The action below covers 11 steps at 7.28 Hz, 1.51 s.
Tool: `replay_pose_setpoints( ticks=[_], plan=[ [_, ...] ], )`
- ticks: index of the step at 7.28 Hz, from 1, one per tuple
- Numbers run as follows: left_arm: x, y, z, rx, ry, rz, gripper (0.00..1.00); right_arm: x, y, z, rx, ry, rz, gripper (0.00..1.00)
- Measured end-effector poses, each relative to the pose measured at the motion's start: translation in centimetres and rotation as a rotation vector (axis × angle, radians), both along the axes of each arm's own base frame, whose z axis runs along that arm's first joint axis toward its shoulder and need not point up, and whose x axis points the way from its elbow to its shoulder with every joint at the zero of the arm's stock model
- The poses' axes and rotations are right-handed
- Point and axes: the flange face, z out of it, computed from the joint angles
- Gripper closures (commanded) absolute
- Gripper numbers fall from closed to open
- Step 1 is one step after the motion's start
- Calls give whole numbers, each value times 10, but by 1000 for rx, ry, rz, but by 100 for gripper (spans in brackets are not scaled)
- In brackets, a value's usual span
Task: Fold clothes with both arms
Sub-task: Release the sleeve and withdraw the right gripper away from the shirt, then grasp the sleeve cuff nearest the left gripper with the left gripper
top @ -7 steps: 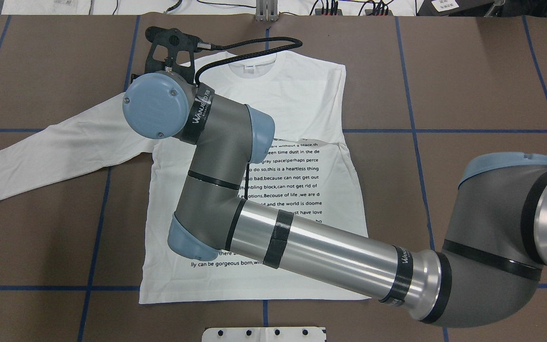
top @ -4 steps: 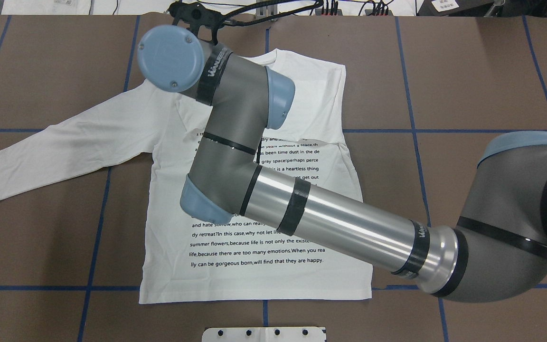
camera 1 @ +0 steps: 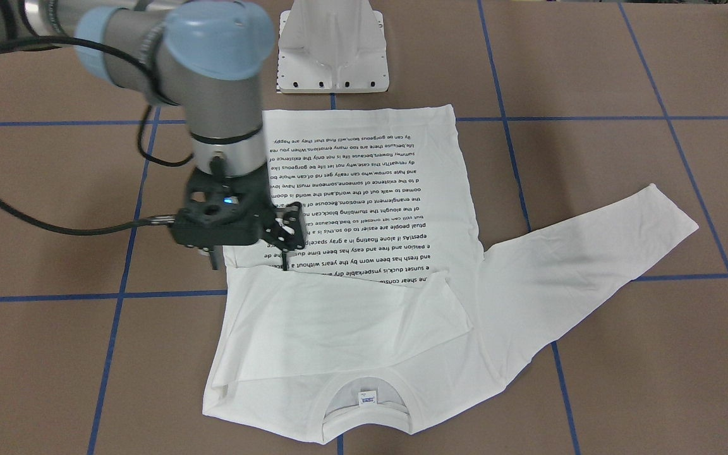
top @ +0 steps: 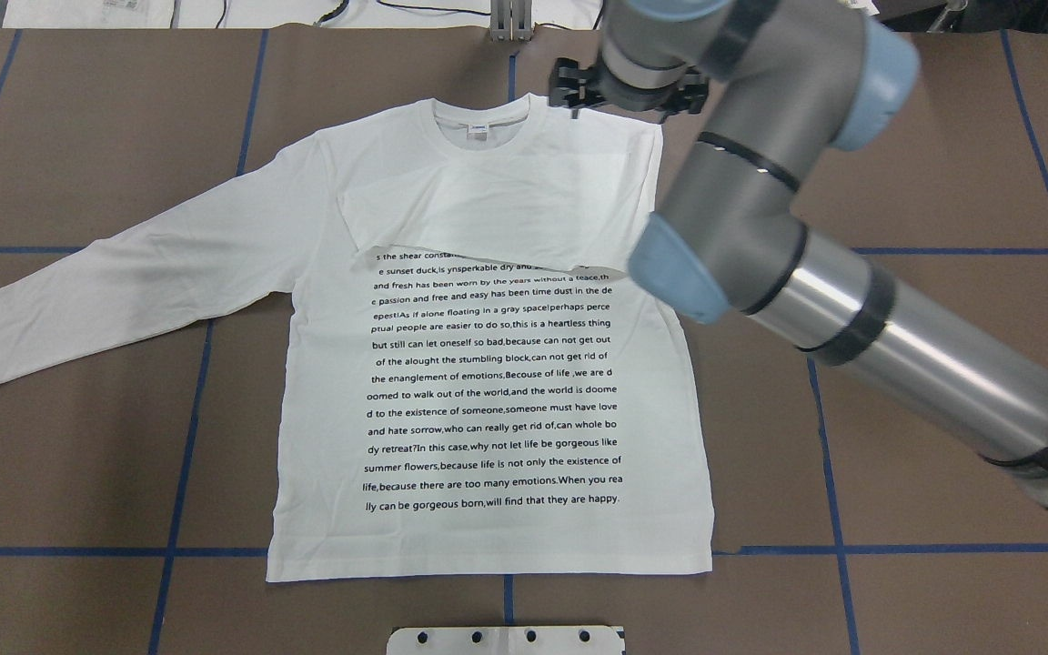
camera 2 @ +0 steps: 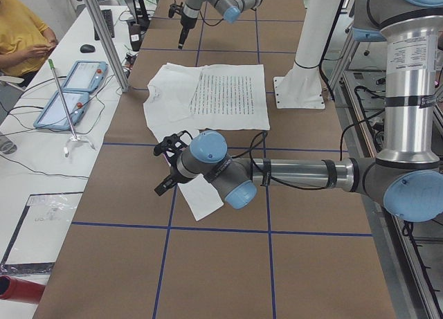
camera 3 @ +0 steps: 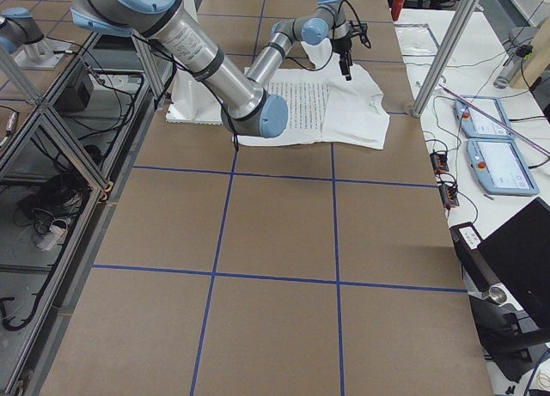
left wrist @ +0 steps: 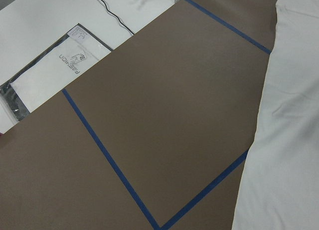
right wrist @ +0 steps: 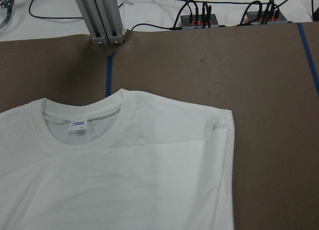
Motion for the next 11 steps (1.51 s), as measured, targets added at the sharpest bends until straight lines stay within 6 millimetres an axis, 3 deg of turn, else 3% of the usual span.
replay_pose_setpoints(
  ticks=[1, 2, 4, 5, 6, 8, 10, 11],
  plan=[
    [21, 11, 4, -41, 53, -8, 0, 74, 10, 45, 37, 10, -81, 0],
    [47, 23, 8, -77, 108, -10, 0, 132, 21, 94, 68, 38, -157, 0],
    [104, 42, 15, -143, 162, -23, 0, 222, 48, 198, 117, 62, -256, 0],
    [131, 50, 21, -167, 156, -35, 0, 251, 64, 235, 133, 55, -266, 0],
    [156, 59, 30, -184, 138, -41, 0, 266, 75, 256, 138, 53, -266, 0],
    [193, 78, 67, -187, 80, -38, 0, 274, 82, 270, 137, 54, -264, 0],
    [212, 95, 103, -173, 32, -30, 0, 275, 83, 273, 132, 57, -260, 0],
    [215, 104, 112, -169, 21, -19, 6, 275, 83, 274, 131, 58, -258, 0]
  ],
)
